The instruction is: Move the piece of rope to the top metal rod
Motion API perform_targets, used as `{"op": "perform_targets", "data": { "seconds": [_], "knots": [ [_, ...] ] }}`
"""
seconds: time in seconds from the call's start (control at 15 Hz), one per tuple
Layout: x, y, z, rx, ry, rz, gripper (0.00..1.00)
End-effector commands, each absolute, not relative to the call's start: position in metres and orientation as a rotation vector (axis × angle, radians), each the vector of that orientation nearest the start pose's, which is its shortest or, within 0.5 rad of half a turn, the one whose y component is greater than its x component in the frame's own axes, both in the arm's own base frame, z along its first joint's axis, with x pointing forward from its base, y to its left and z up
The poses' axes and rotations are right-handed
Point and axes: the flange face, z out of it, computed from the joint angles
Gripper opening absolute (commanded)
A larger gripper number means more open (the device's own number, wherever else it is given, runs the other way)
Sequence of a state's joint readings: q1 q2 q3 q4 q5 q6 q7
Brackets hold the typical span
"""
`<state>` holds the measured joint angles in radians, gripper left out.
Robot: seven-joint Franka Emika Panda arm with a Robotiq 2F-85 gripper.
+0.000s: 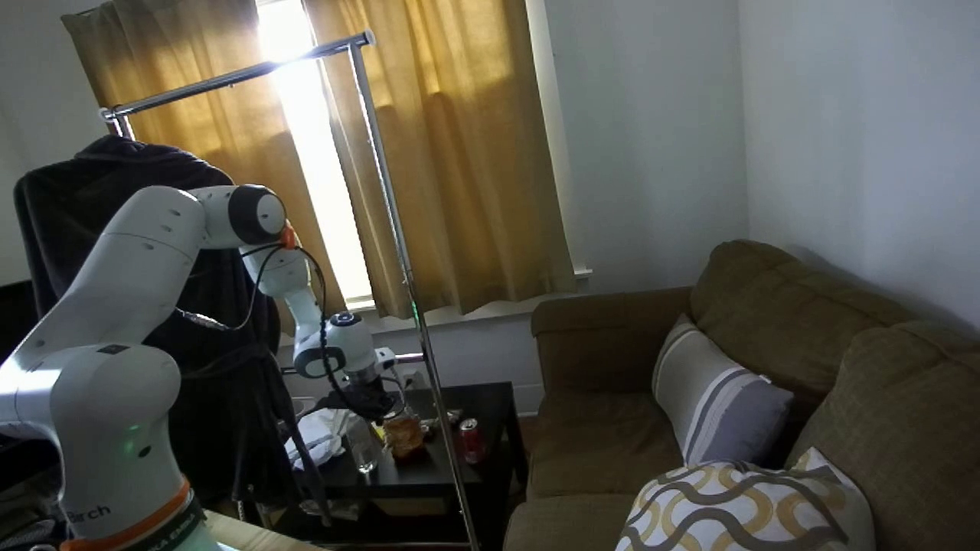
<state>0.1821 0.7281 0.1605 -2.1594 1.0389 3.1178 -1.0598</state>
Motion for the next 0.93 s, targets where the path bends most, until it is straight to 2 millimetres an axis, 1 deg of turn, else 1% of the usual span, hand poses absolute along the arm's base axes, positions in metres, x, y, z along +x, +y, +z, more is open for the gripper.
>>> {"op": "perform_targets", "data": {
  "seconds": [0.0,0.2,0.27,0.33,0.4,0.47,0.6,0.67,0.87],
  "knots": [
    [0.489,0.105,0.060,-2.921,-0.555,-0.198,0.00],
    [0.475,0.097,0.060,-2.944,-0.618,-0.078,0.00],
    [0.476,0.096,0.061,-2.954,-0.630,-0.065,0.26],
    [0.478,0.097,0.063,-2.963,-0.630,-0.065,0.27],
    [0.478,0.098,0.063,-2.965,-0.614,-0.057,0.32],
    [0.481,0.100,0.063,-2.956,-0.633,-0.044,0.40],
    [0.481,0.107,0.065,-2.966,-0.634,-0.029,0.54],
    [0.484,0.108,0.065,-2.966,-0.628,-0.040,0.62],
    [0.492,0.119,0.067,-2.953,-0.570,-0.116,0.84]
  ]
}}
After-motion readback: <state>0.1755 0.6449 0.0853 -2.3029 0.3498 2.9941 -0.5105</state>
